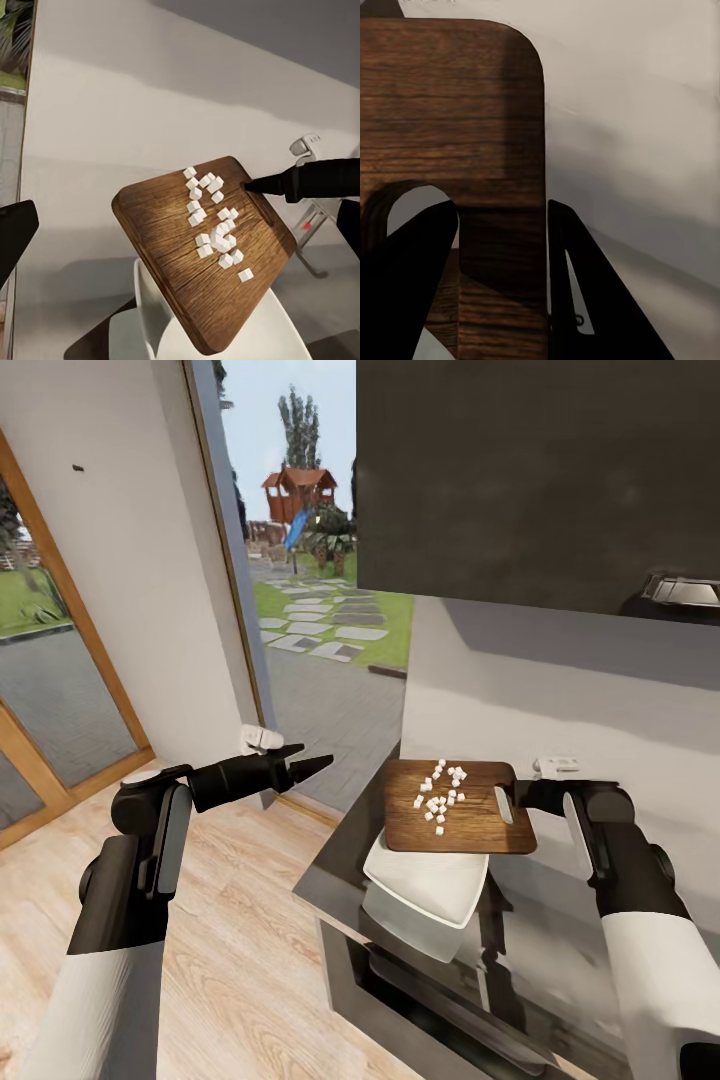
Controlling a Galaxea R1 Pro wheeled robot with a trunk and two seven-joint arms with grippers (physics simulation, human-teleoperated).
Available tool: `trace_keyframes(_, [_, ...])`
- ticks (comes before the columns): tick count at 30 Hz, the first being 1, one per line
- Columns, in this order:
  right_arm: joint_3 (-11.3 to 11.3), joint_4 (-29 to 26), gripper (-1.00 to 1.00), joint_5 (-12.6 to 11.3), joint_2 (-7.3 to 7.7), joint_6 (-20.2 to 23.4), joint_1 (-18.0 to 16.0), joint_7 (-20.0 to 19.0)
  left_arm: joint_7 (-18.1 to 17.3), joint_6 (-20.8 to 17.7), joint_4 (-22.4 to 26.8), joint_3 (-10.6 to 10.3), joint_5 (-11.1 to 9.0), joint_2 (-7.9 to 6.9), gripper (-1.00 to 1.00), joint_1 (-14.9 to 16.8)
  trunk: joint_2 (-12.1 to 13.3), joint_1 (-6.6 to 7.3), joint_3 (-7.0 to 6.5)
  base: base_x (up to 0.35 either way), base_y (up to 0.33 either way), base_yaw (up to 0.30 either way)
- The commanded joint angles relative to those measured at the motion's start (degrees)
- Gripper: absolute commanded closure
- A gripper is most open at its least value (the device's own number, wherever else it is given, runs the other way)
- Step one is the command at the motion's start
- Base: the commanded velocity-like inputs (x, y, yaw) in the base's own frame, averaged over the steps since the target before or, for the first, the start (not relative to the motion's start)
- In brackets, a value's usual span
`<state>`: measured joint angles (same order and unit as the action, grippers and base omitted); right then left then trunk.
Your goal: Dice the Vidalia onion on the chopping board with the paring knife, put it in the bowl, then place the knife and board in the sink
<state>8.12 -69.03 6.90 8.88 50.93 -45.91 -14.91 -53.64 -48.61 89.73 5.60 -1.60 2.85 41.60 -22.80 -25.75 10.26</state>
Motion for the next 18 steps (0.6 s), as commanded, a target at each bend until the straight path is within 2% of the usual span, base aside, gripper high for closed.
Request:
trace_keyframes(1, [0.1,-0.1,1.0,0.6,0.0,0.2,-0.1,-0.5,-0.1,-0.5,0.0,0.1,-0.2,0.05,-1.0,0.1,-0.1,-0.03,0.12,0.0,0.0,0.0])
trace_keyframes(15, [0.1,-0.1,1.0,0.6,0.0,-0.2,0.0,-0.7,-0.1,-0.5,0.0,0.1,-0.2,0.05,-1.0,0.1,-0.1,-0.03,0.12,0.0,0.0,0.0])
trace_keyframes(18, [0.1,-0.1,1.0,0.6,0.0,-1.4,0.0,-0.7,-0.1,-0.5,0.0,0.1,-0.2,0.05,-1.0,0.1,-0.1,-0.03,0.12,0.0,0.0,0.0])
